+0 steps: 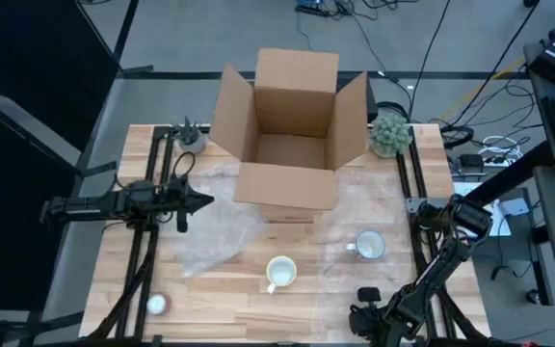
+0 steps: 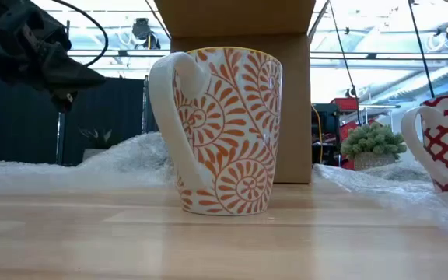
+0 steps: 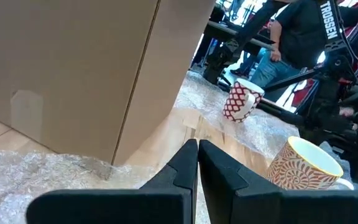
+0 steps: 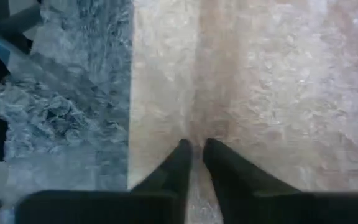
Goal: Wrap mug
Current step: Wrap the red cup with the bubble wrap
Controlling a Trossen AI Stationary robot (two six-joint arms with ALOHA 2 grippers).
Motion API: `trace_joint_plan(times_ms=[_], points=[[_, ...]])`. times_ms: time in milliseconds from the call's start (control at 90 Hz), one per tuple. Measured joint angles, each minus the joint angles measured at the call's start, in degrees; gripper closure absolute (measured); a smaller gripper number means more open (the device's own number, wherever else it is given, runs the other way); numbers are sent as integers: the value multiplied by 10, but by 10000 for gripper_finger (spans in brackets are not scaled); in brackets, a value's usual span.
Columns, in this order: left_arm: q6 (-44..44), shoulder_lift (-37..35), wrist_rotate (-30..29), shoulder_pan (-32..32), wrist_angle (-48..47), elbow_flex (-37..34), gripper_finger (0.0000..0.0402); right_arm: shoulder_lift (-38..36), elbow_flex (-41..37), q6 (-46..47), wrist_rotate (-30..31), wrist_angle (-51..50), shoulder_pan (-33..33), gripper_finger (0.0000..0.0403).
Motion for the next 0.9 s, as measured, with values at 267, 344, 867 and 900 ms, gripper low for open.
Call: trace_joint_plan(times_ms=[267, 344, 867, 900], points=[[1, 0, 0, 0, 0, 0, 398, -128, -1, 18, 3, -115, -15, 401], [1, 0, 0, 0, 0, 0, 398, -175, -1, 40, 32, -170, -30, 402], [1, 0, -4, 0, 0, 0, 398, -360, -1, 106, 96, -418, -156, 403], [1, 0, -4, 0, 0, 0, 398, -366, -1, 118, 98, -435, -163, 403]])
